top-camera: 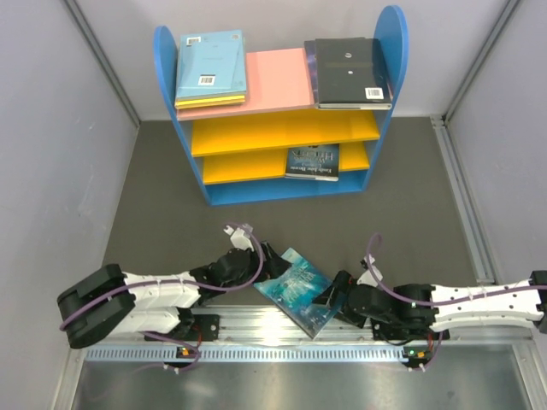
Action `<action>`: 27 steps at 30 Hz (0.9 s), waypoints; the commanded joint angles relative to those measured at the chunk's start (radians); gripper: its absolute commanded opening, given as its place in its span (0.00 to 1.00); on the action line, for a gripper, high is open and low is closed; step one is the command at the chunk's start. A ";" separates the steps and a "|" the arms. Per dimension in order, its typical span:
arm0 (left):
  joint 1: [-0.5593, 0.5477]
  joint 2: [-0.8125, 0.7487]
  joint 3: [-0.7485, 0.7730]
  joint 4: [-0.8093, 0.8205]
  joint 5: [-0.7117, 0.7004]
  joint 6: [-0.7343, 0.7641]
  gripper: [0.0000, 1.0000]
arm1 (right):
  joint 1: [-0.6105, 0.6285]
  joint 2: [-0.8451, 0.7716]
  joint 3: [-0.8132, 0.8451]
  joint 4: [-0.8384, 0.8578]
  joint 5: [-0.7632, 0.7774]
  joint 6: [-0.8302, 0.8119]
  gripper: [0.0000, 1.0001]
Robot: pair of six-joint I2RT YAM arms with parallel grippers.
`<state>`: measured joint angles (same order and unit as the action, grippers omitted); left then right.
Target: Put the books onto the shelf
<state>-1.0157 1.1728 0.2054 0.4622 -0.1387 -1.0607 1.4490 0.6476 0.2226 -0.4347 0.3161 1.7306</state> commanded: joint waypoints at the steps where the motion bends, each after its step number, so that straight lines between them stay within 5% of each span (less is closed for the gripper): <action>1: -0.083 -0.030 -0.046 0.107 0.320 -0.173 0.90 | 0.086 -0.025 -0.092 0.063 0.251 0.145 0.94; 11: -0.121 -0.211 -0.113 0.033 0.314 -0.196 0.89 | 0.146 -0.091 0.023 0.109 0.552 0.003 0.85; 17: -0.123 -0.242 -0.139 0.010 0.307 -0.208 0.89 | 0.209 -0.174 -0.164 0.584 0.692 -0.179 0.82; 23: -0.123 -0.239 -0.162 0.026 0.295 -0.220 0.88 | 0.215 -0.039 -0.261 0.900 0.698 -0.241 0.82; 27: -0.123 -0.207 -0.161 0.064 0.289 -0.222 0.88 | 0.214 0.105 -0.351 1.195 0.675 -0.282 0.73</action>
<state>-1.0966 0.9268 0.0536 0.4088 -0.0811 -1.1927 1.6272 0.6971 0.0078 0.0780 1.0737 1.4303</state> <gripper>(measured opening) 0.884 0.773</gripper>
